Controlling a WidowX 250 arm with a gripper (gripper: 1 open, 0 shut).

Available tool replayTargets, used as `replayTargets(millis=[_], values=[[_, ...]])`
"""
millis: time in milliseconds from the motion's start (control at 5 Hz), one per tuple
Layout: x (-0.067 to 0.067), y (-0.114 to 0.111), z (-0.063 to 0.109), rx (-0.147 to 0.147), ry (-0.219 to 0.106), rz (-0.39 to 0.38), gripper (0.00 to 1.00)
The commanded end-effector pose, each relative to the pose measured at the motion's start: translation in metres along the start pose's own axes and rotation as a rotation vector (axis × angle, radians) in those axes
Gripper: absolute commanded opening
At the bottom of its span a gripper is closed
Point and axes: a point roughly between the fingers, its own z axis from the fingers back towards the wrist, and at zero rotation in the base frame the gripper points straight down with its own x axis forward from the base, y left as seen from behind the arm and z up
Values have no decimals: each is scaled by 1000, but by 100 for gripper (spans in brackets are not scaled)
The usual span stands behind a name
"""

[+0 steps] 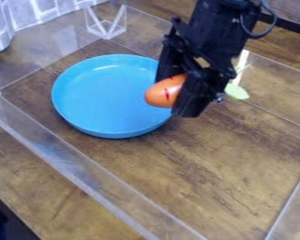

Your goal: Put the carrot in the blue tray

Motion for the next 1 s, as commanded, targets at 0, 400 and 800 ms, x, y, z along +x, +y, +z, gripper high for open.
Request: replayTargets(millis=[0, 400, 800], values=[[-10, -1, 21, 10, -89, 18, 0], [-19, -9, 23, -3, -106, 13, 0], [-24, -13, 22, -17, -106, 9, 0]])
